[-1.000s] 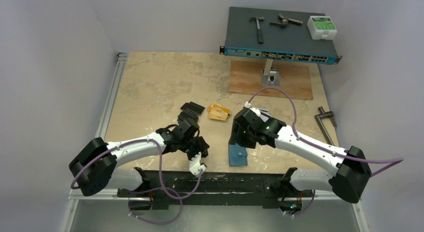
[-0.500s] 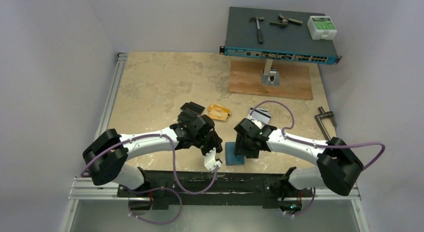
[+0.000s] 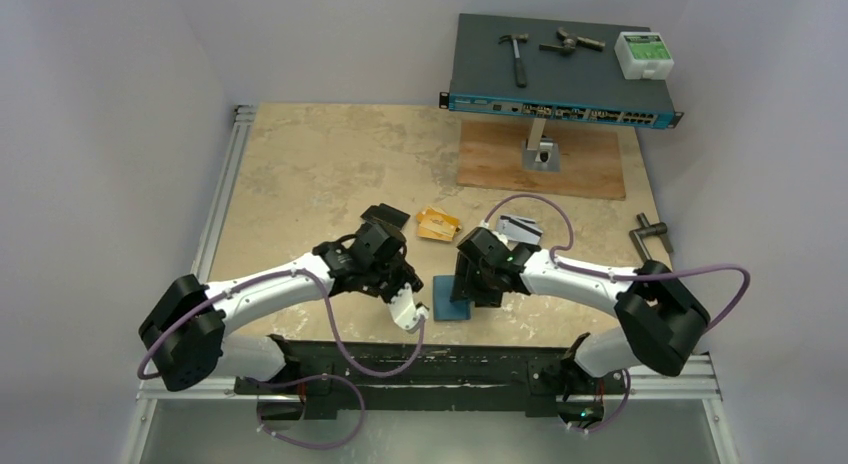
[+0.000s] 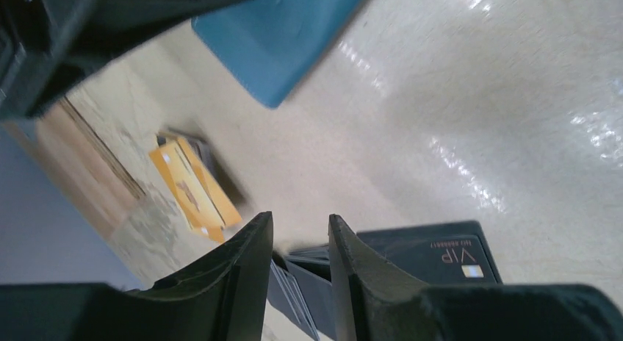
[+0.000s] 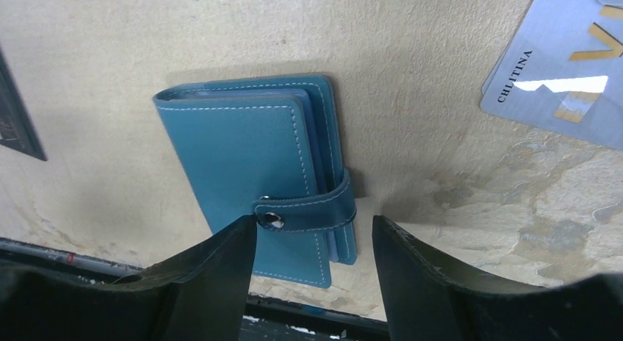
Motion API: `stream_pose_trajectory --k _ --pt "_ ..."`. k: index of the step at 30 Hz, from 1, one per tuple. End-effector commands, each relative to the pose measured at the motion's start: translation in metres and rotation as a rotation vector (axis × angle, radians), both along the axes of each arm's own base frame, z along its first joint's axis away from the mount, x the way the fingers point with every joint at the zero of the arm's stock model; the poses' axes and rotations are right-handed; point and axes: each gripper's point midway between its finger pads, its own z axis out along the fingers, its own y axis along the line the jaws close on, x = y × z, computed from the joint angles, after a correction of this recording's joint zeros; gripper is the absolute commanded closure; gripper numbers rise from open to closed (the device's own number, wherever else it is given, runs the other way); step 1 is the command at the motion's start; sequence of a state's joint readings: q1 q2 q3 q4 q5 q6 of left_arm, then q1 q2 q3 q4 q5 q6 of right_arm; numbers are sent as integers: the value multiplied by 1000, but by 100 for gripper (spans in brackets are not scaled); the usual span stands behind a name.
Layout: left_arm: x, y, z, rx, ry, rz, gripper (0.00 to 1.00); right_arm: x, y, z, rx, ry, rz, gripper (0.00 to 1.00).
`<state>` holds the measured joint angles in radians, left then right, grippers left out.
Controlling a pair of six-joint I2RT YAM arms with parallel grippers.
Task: Put the credit cards into the card holder
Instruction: Close the card holder at the center of the board.
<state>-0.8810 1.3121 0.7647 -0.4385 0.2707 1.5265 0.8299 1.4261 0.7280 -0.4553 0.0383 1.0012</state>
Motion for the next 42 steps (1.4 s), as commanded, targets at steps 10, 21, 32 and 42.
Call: stream_pose_trajectory --k 10,21,32,42 --pt "27 79 49 77 -20 460 58 26 -4 60 2 -190 40 36" --pt "15 173 69 52 -61 828 0 27 -24 71 -68 -249 45 41" --pt "18 127 56 46 -132 554 0 33 -8 95 -52 -250 94 47" --pt "15 32 62 9 46 379 0 48 6 87 -61 -227 113 48"
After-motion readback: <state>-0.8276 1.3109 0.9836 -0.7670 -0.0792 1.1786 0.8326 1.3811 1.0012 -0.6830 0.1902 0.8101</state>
